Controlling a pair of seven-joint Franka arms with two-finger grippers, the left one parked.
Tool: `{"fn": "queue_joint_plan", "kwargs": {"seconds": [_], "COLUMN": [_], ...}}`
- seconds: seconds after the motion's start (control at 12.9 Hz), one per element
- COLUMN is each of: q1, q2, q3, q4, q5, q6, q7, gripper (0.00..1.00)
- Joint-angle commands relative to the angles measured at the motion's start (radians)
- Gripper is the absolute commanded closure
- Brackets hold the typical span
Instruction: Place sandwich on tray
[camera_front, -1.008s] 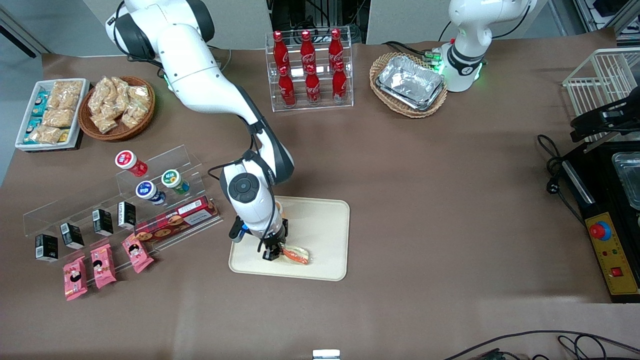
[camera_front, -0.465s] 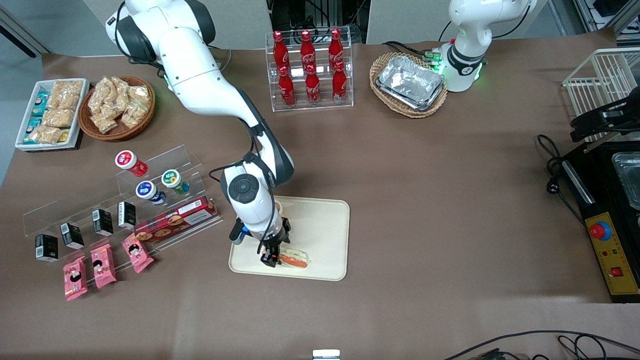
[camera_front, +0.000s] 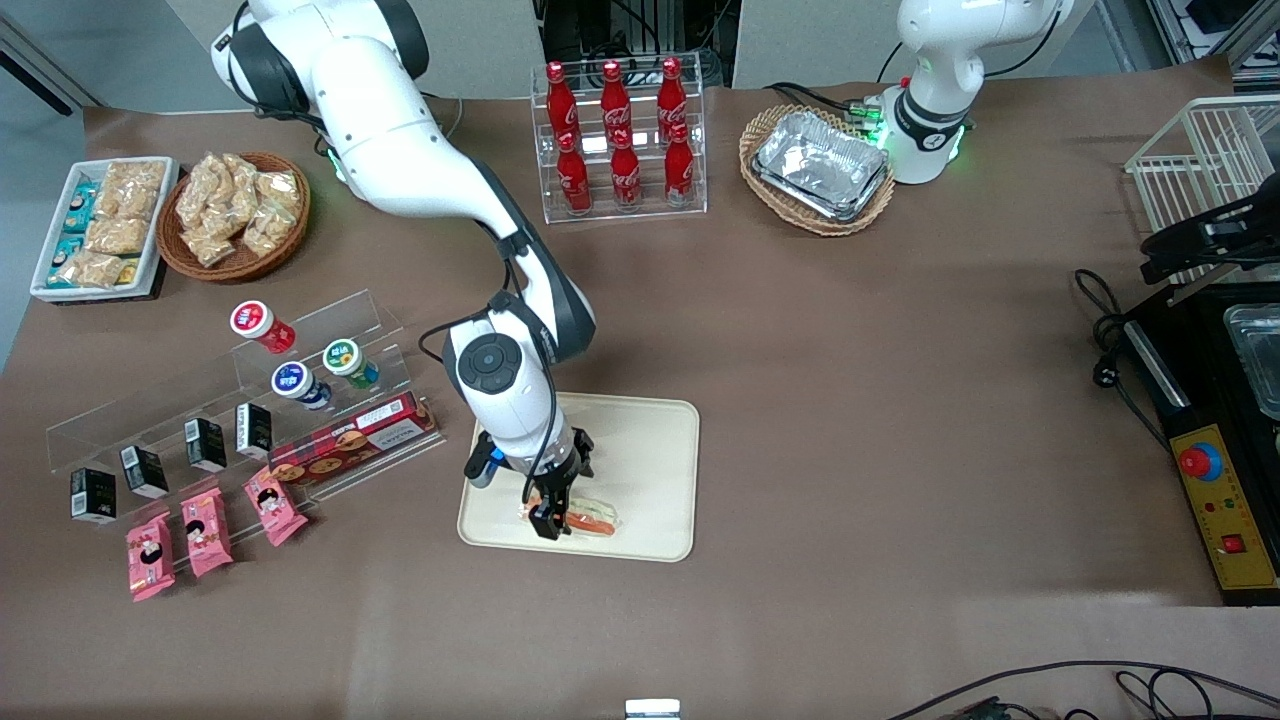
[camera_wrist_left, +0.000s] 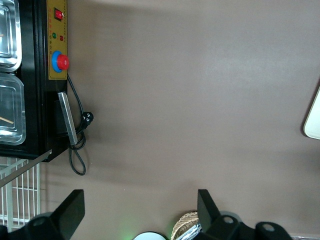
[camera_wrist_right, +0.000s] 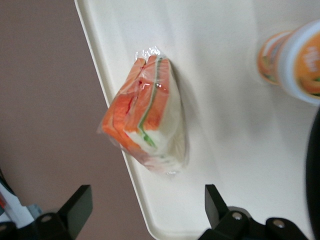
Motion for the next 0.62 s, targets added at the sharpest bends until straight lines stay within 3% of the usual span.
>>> {"fn": "queue_joint_plan", "kwargs": {"seconds": [0.0,0.16,0.39,0.54], "q1": [-0.012,-0.026,-0.118,-0.172], "q2": [-0.129,-0.201,-0.313,-0.365], "q3": [0.000,-0.008,-0.006,-0.009], "q4": [-0.019,-0.046,-0.071,-0.072], "q5": [0.022,0.019,0.019,0.019], "q6": [-0.216,-0.327,-0.486,-0.569], "q7": [-0.064,-0.235,-0.586,-0.708], "gripper": [0.00,0.00,0.00,0.00]}}
